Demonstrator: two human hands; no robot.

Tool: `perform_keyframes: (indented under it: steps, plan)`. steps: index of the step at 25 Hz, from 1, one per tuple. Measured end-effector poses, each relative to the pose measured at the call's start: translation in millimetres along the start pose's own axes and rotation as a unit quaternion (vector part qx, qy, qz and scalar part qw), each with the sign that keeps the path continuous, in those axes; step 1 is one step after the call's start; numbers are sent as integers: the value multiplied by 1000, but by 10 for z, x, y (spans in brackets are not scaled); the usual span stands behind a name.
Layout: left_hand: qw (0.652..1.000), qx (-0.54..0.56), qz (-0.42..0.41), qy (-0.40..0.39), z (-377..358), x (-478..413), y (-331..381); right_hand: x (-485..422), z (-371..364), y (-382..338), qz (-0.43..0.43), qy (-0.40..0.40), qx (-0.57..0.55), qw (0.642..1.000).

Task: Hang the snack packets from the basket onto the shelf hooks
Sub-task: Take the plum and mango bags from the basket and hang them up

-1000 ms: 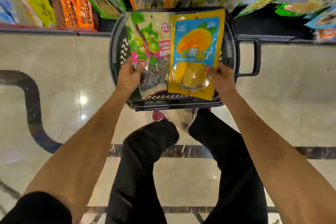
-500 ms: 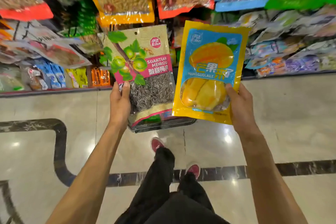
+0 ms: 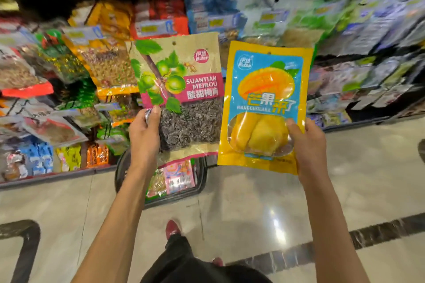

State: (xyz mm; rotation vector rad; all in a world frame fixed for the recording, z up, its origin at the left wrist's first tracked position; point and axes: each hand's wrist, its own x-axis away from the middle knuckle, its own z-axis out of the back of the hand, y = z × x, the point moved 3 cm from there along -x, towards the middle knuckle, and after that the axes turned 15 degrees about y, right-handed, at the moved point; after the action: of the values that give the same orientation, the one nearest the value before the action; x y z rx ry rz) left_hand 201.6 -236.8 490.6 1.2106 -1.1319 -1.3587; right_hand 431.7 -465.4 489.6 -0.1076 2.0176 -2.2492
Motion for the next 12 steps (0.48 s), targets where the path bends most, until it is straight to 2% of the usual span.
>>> perform_keyframes:
  steps: [8, 12]
  plan:
    - [992, 52, -29, -112, -828, 446, 449, -277, 1022, -257, 19, 70, -36, 997]
    - [984, 58, -72, -153, -1284, 614, 765, -533, 1439, -375, 22, 106, -60, 992]
